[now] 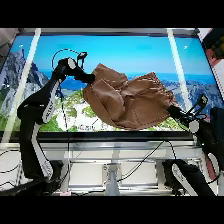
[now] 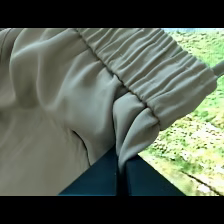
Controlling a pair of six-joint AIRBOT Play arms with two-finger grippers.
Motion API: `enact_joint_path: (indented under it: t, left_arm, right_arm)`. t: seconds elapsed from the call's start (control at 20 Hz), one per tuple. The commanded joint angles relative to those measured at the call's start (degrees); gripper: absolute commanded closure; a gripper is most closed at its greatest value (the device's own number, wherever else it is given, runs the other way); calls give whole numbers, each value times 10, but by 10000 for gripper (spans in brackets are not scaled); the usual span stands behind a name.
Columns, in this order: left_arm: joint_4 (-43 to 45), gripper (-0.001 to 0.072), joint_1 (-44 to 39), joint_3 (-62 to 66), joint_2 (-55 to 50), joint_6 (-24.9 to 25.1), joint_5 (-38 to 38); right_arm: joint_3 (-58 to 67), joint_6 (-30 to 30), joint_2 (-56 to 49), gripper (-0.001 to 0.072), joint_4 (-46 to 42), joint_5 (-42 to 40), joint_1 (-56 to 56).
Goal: Fold the clothes and pants, and hang the long-sleeved shirts on hangers.
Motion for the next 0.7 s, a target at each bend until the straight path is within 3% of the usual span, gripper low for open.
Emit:
enact_joint_path:
  t: [0.0,0.15,0.4,0.55,0.65]
  left_arm:
    - [8,681,-7,8,8,-3,19]
    - [57,682,4,32,51,-10,45]
    - [219,681,27,46,192,-46,117]
    - [250,681,50,46,263,-46,92]
    - [249,681,67,46,295,-46,38]
  right_arm:
    - [6,0,0,668,-1,-5,0]
    - [40,-15,0,667,-8,-58,0]
    - [129,-16,-6,668,-15,-125,-15]
    - [169,-16,-9,668,-17,-121,-55]
    - [186,-17,-9,668,-17,-95,-85]
